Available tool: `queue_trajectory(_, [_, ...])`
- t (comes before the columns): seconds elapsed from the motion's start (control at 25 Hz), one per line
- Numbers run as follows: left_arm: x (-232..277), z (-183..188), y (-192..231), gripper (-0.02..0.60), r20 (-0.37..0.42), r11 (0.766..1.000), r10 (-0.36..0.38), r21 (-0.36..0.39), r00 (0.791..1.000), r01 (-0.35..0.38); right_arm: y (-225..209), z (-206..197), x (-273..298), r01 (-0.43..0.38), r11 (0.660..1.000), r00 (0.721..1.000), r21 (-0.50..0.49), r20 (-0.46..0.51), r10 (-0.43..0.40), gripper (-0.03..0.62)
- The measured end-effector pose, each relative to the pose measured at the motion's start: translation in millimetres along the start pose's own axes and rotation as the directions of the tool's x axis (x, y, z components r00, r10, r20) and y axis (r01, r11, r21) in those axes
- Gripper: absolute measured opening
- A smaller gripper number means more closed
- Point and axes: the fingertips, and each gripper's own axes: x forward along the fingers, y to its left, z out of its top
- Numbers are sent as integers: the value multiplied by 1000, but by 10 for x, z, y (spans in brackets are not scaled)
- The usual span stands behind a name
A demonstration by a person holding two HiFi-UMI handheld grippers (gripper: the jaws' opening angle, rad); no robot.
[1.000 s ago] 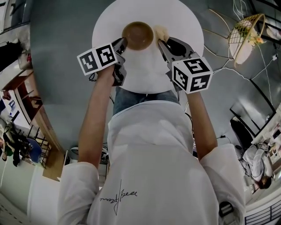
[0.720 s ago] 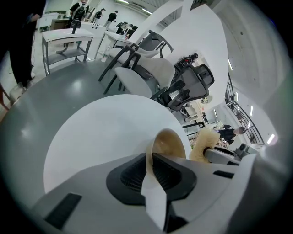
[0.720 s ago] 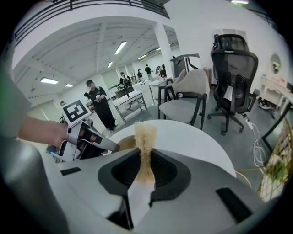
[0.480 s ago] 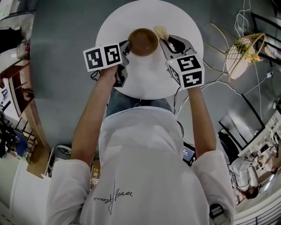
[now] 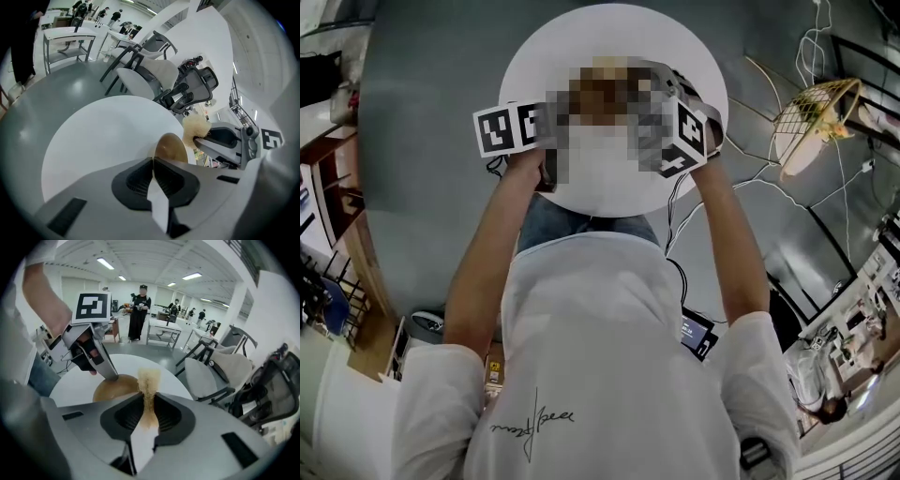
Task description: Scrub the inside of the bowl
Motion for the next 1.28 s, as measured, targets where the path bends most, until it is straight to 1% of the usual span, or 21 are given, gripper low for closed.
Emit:
queue_trajectory(0.08, [3, -11, -11, 17, -7, 1000, 3, 11, 1000, -3, 20, 67, 39, -9, 996, 1000, -87, -7, 8, 83])
queue_trajectory(0.16, [9, -25, -22, 15, -5, 1000, 7, 17, 1000, -7, 67, 100, 84, -13, 982, 1000, -190, -24, 9, 83])
queue_trajectory(0.2, [6, -28, -21, 15, -1, 1000, 8, 16, 1000, -8, 99, 110, 113, -11, 968, 999, -249, -36, 3, 83])
queue_trajectory(0.28, [-11, -31, -11, 15, 7, 1000, 1, 11, 1000, -1, 166, 132, 177, -4, 931, 998, -365, -58, -18, 83])
queue_trajectory(0.32, [-24, -28, -3, 15, 9, 1000, -4, 10, 1000, 4, 194, 149, 206, -1, 912, 997, -411, -65, -28, 82])
queue_trajectory(0.4, [-47, -9, 12, 15, 15, 1000, -12, 6, 1000, 12, 224, 187, 254, 4, 882, 997, -471, -71, -42, 81])
queue_trajectory(0.6, [-38, 29, 24, 15, 29, 1000, -22, -13, 999, 22, 206, 245, 306, 25, 851, 997, -525, -51, -61, 81])
queue_trajectory(0.8, [-50, -26, 23, 14, 20, 1000, -17, 13, 1000, 17, 296, 267, 330, 25, 830, 997, -557, -48, -62, 81])
queue_trajectory(1.0, [-50, -23, 24, 14, 26, 999, -10, 41, 1000, 9, 323, 267, 377, 16, 834, 997, -551, -54, -55, 81])
queue_trajectory(1.28, [-62, -42, 28, 14, 31, 999, -7, 48, 999, 5, 340, 271, 417, 0, 836, 995, -548, -80, -53, 81])
